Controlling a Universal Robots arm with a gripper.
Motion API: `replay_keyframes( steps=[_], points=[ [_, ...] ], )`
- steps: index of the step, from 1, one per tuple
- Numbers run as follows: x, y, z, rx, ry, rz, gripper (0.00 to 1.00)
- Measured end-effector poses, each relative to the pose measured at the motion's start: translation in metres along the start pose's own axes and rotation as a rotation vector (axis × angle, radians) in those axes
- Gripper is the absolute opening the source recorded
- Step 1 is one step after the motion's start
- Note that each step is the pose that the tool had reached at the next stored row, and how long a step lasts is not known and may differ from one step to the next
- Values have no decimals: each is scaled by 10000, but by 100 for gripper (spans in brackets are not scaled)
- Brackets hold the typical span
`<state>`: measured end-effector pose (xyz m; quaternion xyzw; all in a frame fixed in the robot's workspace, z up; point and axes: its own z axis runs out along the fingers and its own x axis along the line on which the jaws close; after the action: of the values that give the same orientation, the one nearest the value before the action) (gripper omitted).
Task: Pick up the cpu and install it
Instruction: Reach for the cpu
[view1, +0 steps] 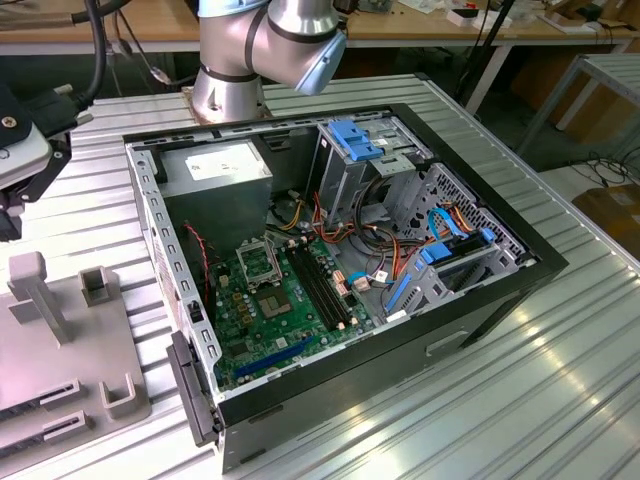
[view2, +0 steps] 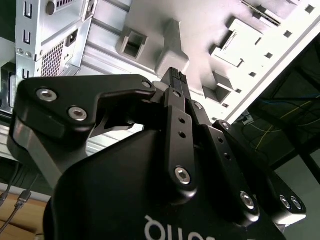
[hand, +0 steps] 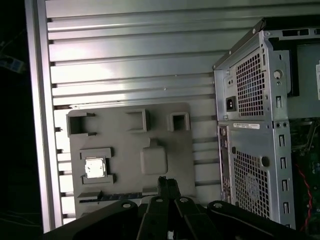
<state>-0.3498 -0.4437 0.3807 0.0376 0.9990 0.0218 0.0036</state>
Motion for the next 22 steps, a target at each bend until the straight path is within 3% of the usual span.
replay_keyframes(
  steps=[9,22],
  points=[
    [82,-46,7,0,1,0,11],
    [274,-96,20,0,1,0,11]
  ],
)
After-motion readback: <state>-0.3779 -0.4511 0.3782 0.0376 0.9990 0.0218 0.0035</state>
